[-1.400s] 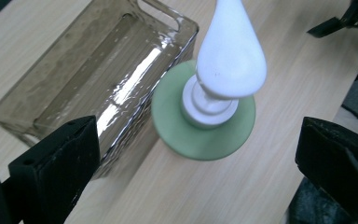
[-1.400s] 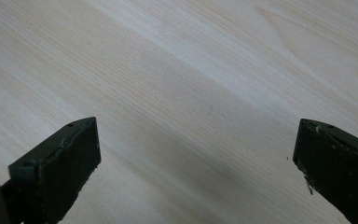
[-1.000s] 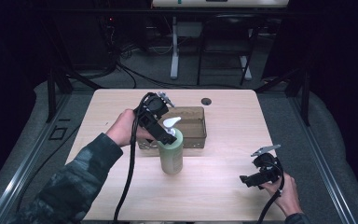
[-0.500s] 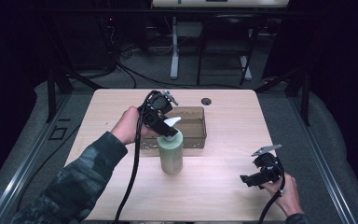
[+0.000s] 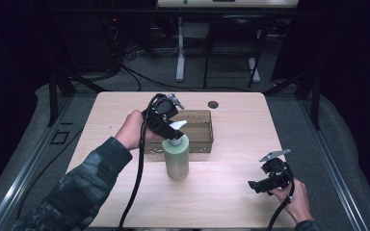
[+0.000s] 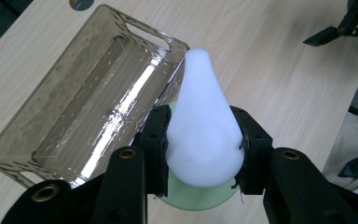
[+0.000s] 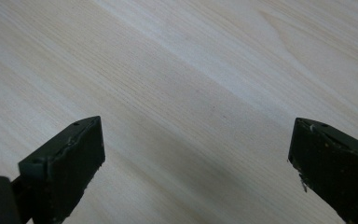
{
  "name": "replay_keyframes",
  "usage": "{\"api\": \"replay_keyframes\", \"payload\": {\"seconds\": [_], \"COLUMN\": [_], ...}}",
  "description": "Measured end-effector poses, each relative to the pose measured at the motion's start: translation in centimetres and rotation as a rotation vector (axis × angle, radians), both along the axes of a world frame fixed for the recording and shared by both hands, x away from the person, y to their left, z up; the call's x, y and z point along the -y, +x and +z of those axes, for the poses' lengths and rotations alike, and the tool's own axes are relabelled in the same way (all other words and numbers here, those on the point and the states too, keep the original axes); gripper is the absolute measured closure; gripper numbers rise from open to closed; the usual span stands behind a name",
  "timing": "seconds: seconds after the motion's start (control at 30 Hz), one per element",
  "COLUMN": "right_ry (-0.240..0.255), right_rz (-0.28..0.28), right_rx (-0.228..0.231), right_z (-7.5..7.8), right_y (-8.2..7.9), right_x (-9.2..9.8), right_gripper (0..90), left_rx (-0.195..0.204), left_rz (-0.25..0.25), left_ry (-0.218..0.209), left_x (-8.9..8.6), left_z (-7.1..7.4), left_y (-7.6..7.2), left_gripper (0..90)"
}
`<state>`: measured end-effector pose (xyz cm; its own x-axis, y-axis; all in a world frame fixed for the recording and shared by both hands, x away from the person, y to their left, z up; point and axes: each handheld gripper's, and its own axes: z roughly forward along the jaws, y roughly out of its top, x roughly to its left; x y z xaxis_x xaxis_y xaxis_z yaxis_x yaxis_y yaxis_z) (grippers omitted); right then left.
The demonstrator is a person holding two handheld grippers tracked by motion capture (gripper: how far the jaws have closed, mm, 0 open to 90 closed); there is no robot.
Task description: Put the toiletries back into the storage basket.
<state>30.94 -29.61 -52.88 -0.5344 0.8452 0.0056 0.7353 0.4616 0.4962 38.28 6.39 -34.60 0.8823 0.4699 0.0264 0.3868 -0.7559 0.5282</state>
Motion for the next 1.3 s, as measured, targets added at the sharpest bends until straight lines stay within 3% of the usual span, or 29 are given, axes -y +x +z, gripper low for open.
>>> {"api": "replay_keyframes", "payload": {"seconds": [0.17,0.6,1.0,1.3], "right_ry": [-0.018,-0.01,-0.018,-0.021], "right_rz": [0.003,-0.002,-0.003,-0.002], "right_rx": [0.005,0.014,0.028,0.033], "right_z": [0.0,0.0,0.2,0.2], "right_y": [0.0,0.0,-0.1,-0.1], "right_x": [0.1,0.2,0.3,0.3], "right_gripper": [4.0,4.2,4.4,4.6], "left_rx": [0.003,0.008,0.023,0.036], "left_rz": [0.0,0.002,-0.004,0.004], "left_ry": [0.0,0.016,0.031,0.017], "left_x": [0.0,-0.8,-1.5,-2.2], "left_z": [0.0,0.3,1.4,2.3], "left_y": [-0.1,-0.1,-0.5,-0.6], "left_gripper": [62.5,62.7,62.7,62.7]}}
